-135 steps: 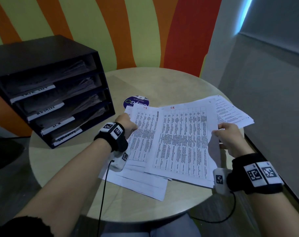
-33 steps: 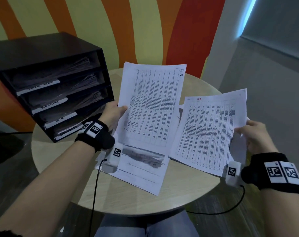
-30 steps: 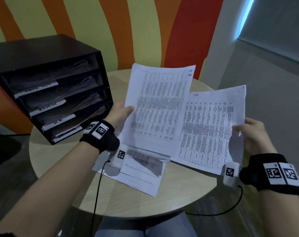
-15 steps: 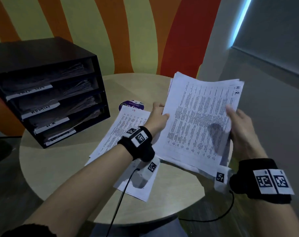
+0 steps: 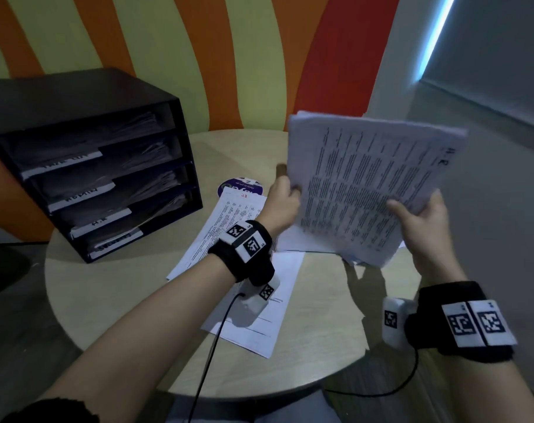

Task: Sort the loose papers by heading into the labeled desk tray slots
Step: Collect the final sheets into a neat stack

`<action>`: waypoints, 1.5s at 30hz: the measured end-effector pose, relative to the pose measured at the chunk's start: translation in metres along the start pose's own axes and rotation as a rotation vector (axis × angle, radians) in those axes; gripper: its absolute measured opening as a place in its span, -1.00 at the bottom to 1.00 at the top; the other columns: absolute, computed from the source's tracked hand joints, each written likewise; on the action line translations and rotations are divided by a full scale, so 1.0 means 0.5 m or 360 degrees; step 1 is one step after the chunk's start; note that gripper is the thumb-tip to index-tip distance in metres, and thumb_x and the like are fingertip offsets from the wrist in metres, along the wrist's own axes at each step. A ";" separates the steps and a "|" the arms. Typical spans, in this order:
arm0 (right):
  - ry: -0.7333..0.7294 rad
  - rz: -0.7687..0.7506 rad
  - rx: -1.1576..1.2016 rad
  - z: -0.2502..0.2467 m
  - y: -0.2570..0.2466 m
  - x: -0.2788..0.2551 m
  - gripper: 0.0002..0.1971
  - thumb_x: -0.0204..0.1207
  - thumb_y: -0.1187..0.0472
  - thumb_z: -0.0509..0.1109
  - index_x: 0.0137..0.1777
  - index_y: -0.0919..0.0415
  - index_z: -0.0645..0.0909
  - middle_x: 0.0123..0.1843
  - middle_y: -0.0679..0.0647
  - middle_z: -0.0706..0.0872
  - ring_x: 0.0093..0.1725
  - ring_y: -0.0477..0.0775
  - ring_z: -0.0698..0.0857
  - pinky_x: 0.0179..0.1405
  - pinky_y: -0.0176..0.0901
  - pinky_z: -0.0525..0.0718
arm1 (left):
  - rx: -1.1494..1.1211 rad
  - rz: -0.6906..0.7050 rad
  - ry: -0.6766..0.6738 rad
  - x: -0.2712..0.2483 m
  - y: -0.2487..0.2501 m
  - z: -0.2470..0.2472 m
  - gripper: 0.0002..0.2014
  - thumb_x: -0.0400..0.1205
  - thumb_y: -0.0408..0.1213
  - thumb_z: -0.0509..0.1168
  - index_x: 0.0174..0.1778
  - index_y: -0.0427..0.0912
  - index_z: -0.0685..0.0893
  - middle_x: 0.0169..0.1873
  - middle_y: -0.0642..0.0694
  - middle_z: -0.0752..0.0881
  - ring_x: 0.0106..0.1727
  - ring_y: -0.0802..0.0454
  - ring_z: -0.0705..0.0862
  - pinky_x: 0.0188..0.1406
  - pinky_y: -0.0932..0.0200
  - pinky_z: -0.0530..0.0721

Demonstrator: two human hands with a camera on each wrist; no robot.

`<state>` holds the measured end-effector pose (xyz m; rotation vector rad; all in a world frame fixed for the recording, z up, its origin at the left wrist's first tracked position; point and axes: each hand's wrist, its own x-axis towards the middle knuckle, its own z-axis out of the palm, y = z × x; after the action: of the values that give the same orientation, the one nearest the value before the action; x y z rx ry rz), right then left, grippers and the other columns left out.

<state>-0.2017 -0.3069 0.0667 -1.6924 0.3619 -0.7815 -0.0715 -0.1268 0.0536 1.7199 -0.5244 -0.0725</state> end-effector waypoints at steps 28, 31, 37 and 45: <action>0.0302 0.0487 -0.0094 -0.040 0.042 0.024 -0.72 0.63 0.41 0.30 0.31 0.32 0.62 0.12 0.15 0.71 0.11 0.21 0.69 0.21 0.05 0.64 | 0.1513 -0.1058 -0.0123 0.053 -0.186 -0.214 0.04 0.36 -0.04 0.63 0.58 -0.32 0.13 0.53 -0.33 0.24 0.55 -0.31 0.21 0.45 -0.20 0.36; 0.0293 0.0492 -0.0089 -0.037 0.043 0.023 -0.72 0.63 0.42 0.29 0.31 0.34 0.62 0.13 0.16 0.71 0.13 0.20 0.69 0.18 0.02 0.62 | 0.1474 -0.1035 -0.0047 0.047 -0.188 -0.211 0.10 0.32 -0.07 0.66 0.60 -0.28 0.07 0.51 -0.37 0.18 0.55 -0.34 0.21 0.46 -0.22 0.36; 0.0286 0.0514 -0.0097 -0.036 0.040 0.020 -0.74 0.63 0.42 0.29 0.29 0.35 0.62 0.11 0.15 0.70 0.09 0.19 0.68 0.12 -0.01 0.60 | 0.1411 -0.0844 0.0090 0.038 -0.186 -0.203 0.00 0.31 -0.28 0.67 0.54 -0.23 0.17 0.44 -0.33 0.28 0.46 -0.36 0.39 0.39 -0.28 0.41; 0.0263 0.0531 -0.0094 -0.031 0.036 0.016 -0.77 0.64 0.40 0.28 0.25 0.32 0.62 0.07 0.17 0.69 0.07 0.20 0.66 0.12 0.03 0.59 | 0.1422 -0.0599 0.0207 0.024 -0.188 -0.219 -0.83 0.49 -0.20 0.48 -0.17 -0.23 0.71 0.10 -0.17 0.58 0.17 -0.22 0.54 0.16 -0.11 0.62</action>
<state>-0.2031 -0.3283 0.0535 -1.5708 0.7671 -0.6674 0.0039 -0.0196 -0.0080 2.6622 -0.1117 0.0125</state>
